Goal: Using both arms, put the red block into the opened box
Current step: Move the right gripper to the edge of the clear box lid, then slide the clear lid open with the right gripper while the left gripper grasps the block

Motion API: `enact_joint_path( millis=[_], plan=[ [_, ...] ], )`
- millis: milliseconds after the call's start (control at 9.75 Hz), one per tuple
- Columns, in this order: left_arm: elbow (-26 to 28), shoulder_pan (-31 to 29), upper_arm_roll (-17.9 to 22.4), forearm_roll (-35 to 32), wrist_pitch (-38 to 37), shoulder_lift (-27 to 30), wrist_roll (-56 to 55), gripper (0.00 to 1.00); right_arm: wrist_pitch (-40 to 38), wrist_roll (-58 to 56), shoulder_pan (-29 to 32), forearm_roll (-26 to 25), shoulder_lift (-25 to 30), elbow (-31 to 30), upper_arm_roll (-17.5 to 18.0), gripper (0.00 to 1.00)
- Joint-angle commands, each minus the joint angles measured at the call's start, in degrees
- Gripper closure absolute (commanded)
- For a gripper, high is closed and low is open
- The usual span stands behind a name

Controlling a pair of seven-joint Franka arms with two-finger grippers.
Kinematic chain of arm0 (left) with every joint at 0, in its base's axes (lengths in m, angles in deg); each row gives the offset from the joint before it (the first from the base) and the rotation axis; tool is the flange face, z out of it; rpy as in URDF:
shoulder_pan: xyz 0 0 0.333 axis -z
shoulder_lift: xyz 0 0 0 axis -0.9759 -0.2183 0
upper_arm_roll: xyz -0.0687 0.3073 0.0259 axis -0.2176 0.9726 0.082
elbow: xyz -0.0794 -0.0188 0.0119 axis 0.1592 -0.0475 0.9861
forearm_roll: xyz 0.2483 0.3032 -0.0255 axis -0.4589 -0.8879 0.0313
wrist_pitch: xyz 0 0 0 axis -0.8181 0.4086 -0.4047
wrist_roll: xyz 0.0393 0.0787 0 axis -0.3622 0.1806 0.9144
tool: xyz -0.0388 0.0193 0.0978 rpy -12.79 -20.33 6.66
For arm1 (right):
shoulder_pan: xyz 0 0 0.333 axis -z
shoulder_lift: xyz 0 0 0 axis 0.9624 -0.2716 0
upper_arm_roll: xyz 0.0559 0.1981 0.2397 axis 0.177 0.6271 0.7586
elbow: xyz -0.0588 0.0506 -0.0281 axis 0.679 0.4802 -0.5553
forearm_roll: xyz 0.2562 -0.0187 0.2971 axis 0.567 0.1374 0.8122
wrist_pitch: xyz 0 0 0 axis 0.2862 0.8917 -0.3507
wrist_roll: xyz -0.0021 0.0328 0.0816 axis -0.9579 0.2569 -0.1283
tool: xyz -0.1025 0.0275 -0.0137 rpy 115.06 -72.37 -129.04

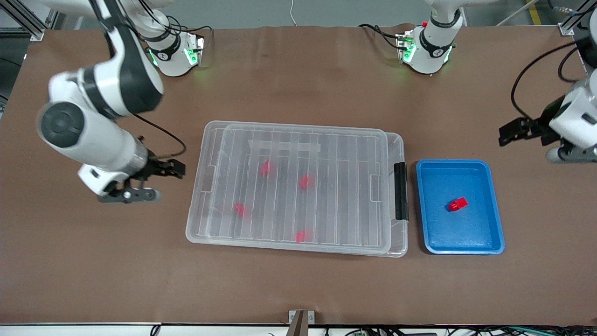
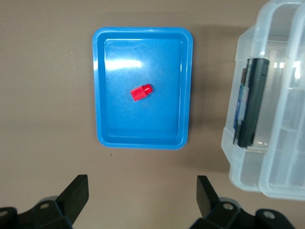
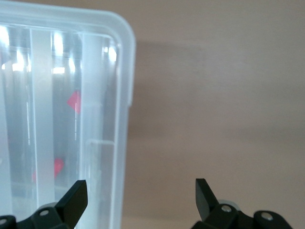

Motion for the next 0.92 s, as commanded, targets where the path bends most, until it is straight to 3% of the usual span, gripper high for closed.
enact_joint_path(
  millis=[0,410,615,821],
  plan=[
    [0.3,-0.4,0.0,-0.9,4.1,-5.2,0.5,0.00,7.3,0.9,0.5,-0.3,0.9,-7.5,0.5,0.00],
    [0.4,-0.8,-0.3,-1.1,10.3,-13.8,3.7,0.00,11.3,0.4,-0.1,-0.6,0.9,-11.3,0.6,0.00],
    [0.4,-0.6,-0.5,-1.1,12.8,-15.9,11.3,0.00,11.2,0.2,-0.4,-0.7,0.9,-11.6,0.6,0.00],
    [2.9,-1.0,-0.5,-1.0,17.2,-18.1,18.1,0.00,10.8,0.0,0.2,-5.1,0.9,-12.5,0.6,0.00]
  ],
)
